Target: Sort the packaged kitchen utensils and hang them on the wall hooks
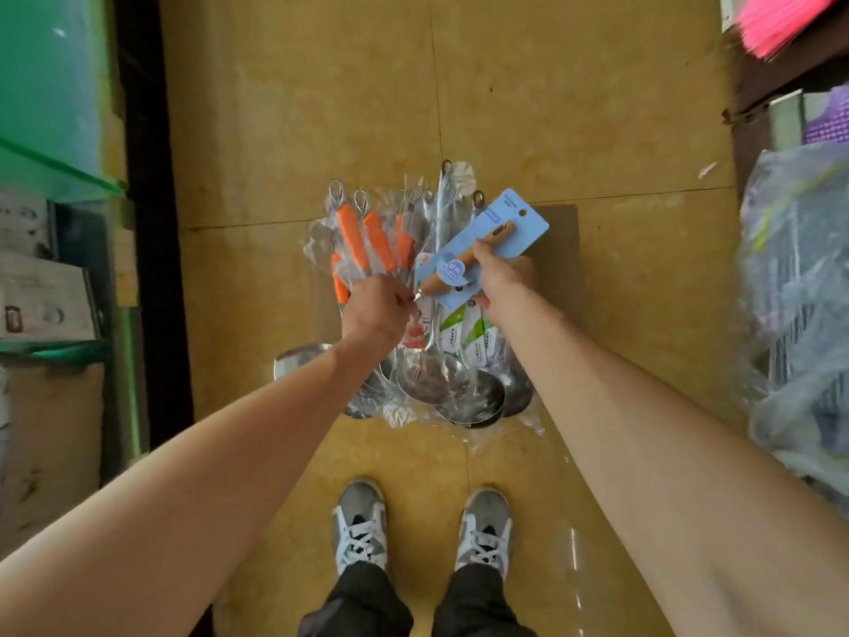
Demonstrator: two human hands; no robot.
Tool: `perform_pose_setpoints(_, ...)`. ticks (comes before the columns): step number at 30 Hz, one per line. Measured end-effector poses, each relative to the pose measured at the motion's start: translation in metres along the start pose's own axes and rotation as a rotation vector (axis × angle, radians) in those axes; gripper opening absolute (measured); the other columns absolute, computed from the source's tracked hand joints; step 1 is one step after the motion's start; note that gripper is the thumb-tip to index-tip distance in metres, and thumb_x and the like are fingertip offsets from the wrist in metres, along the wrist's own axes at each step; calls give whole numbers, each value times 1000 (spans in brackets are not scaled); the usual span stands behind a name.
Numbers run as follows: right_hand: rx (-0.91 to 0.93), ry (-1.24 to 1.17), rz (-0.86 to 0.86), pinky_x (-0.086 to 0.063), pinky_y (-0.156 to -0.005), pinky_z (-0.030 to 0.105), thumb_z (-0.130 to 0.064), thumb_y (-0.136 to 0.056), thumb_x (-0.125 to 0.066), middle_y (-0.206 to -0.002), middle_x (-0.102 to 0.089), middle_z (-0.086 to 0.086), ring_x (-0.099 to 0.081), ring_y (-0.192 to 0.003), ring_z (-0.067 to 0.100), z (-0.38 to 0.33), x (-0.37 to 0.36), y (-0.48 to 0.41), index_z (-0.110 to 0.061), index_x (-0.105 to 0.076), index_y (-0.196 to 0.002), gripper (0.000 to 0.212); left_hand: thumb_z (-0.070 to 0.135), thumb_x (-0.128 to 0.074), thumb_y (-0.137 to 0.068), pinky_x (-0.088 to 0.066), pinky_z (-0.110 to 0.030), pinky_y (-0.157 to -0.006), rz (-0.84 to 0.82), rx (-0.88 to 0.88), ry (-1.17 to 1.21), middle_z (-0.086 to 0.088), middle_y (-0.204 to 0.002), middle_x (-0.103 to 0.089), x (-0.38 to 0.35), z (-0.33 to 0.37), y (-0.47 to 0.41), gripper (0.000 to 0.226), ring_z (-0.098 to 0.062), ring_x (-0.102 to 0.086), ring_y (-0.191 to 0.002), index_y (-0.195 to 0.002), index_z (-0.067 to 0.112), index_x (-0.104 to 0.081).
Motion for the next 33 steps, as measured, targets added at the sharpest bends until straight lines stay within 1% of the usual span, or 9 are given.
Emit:
perform_pose_setpoints(2, -9, 66, -7, -57, -70, 36, -37, -87, -72, -102, -68, 8, -63, -79, 22, -8, 6, 4, -6, -64, -113, 41, 18, -69, -88, -57, -40, -80, -12, 7, -11, -6, -101, -72, 5, 5, 3, 16, -26, -67, -89, -103, 18, -75)
perform_pose_setpoints(6, 5, 133, 21, -51, -60, 30, -34, -88, -71, -101, -66, 8, -61, -75, 19, -18, 20, 15, -9, -61, -111, 36, 21, -71, -88, -55, -40, -85, -52, 18, -59, -9, -111, -69, 12, 12, 12, 28, -29, -65, -99, -115, 16, -68)
perform_pose_setpoints(10, 110, 183, 75, -56, -89, 51, -40, -90, -66, -110, -69, 15, -68, -98, 31, -29, 34, 31, -6, -62, -114, 41, 23, -68, -90, -50, -35, -85, -77, -8, -74, -8, -121, -65, 21, 22, 23, 38, -27, -62, -106, -127, 16, -61)
perform_pose_setpoints(15, 103, 155, 63, -46, -76, 35, -28, -93, -65, -112, -54, 11, -56, -93, 26, -34, 45, 41, 1, -41, -136, 57, 20, -64, -91, -54, -37, -85, -120, -14, -112, -9, -123, -65, 24, 21, 26, 38, -28, -64, -106, -128, 18, -60)
perform_pose_setpoints(18, 75, 97, 10, -55, -74, 40, -18, -94, -64, -80, -60, 6, -56, -67, 20, -26, 38, 36, 2, -63, -115, 29, 15, -59, -92, -50, -33, -73, -107, -47, -203, -11, -112, -69, 11, 11, 23, 27, -30, -65, -97, -117, 17, -66)
perform_pose_setpoints(20, 72, 42, 12, -58, -78, 44, -15, -95, -63, -71, -56, 3, -55, -59, 16, -16, 35, 30, -6, -64, -105, 14, 15, -59, -92, -45, -32, -68, -59, -84, -230, -12, -107, -68, 4, 3, 17, 20, -31, -64, -93, -110, 15, -69)
perform_pose_setpoints(25, 95, -103, 36, -53, -54, 23, -18, -96, -64, -85, -61, 5, -59, -70, 16, -8, 48, 19, -13, -61, -102, 9, 24, -61, -93, -51, -40, -77, -5, -144, -231, -8, -113, -62, -4, -15, 20, 23, -31, -61, -100, -114, 15, -67)
perform_pose_setpoints(29, 99, -212, 132, -53, -54, 23, -19, -95, -65, -93, -61, 4, -60, -84, 20, -26, 70, 11, -9, -61, -121, 28, 15, -60, -94, -54, -44, -84, 30, -178, -210, -5, -114, -64, -5, -18, 23, 23, -29, -62, -101, -116, 16, -67)
perform_pose_setpoints(33, 109, -286, 171, -54, -56, 23, -17, -95, -64, -85, -59, 0, -57, -71, 13, -31, 69, 6, -10, -62, -120, 25, 12, -58, -94, -54, -41, -78, 87, -117, -187, -7, -108, -65, -3, -11, 16, 20, -29, -62, -94, -110, 16, -69)
Point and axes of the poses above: each hand's wrist, its own y-axis away from the middle knuckle, its own x-axis out of the back of the hand, z = x × y, the point moved 6 cm from there along -y, towards the middle knuckle
